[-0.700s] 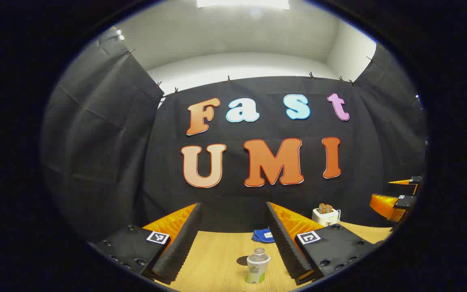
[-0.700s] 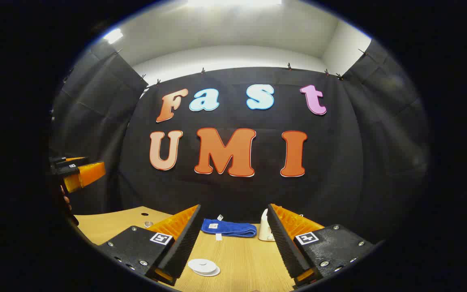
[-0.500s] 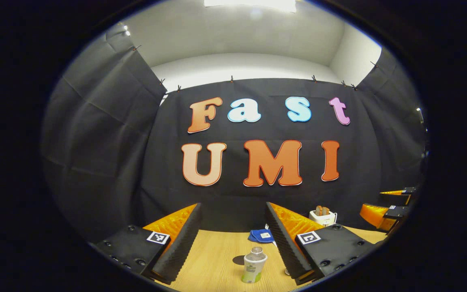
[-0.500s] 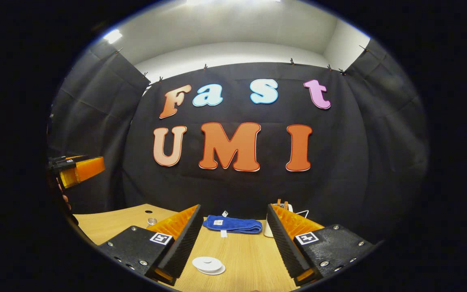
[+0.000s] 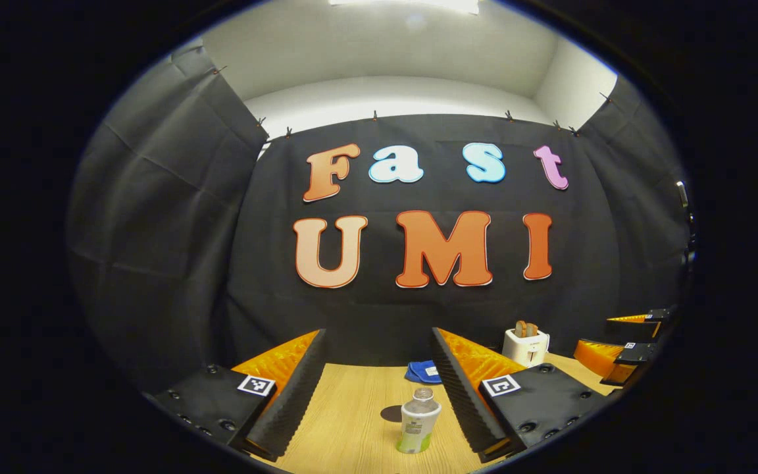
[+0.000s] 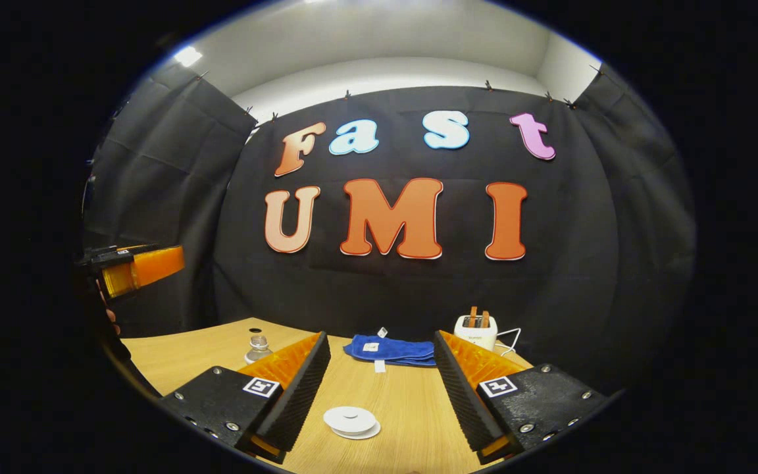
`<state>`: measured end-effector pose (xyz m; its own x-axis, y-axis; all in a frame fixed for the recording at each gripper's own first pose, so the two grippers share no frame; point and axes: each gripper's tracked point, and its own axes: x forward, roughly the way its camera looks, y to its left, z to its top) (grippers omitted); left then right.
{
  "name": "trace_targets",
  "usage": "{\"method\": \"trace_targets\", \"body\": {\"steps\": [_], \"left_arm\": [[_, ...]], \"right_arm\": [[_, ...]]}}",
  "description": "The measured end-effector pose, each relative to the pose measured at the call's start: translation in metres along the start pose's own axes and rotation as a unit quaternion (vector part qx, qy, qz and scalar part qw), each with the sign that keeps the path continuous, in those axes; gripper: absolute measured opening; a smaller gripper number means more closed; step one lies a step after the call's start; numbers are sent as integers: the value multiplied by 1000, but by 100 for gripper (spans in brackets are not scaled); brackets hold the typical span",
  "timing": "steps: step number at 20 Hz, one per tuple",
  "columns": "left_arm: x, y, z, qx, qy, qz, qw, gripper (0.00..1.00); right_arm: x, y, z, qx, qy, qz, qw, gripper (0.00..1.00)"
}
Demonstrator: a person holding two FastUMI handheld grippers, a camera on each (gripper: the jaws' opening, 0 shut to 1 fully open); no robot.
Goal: Open the teacup lid with one hand, grasp the water bottle and pour water into the teacup with the other hand; after pouring, place the water bottle on the coaster and then close the teacup lid.
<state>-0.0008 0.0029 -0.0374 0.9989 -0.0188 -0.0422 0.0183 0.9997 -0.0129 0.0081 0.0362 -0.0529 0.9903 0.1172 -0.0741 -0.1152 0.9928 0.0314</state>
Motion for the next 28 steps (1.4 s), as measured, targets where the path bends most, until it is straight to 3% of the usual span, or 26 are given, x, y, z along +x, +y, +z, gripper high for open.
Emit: {"method": "trace_targets", "body": {"steps": [5, 11, 18, 22, 27, 28], "left_arm": [[-3, 6, -6, 50, -29, 10, 998, 98], [7, 3, -37, 31, -13, -23, 999, 100], [20, 12, -88, 43, 11, -31, 999, 100], [30, 13, -109, 37, 29, -39, 998, 100], [42, 19, -135, 46, 50, -31, 997, 100], [44, 19, -138, 43, 54, -33, 997, 99]], "right_arm": [[8, 10, -11, -7, 3, 13, 1000, 98], [33, 24, -56, -4, 39, 29, 999, 98], [64, 42, -123, 2, 95, 48, 994, 97], [75, 36, -155, -13, 124, 33, 992, 88], [81, 42, -191, -29, 164, 46, 985, 71], [82, 43, -197, -29, 173, 47, 983, 63]]}}
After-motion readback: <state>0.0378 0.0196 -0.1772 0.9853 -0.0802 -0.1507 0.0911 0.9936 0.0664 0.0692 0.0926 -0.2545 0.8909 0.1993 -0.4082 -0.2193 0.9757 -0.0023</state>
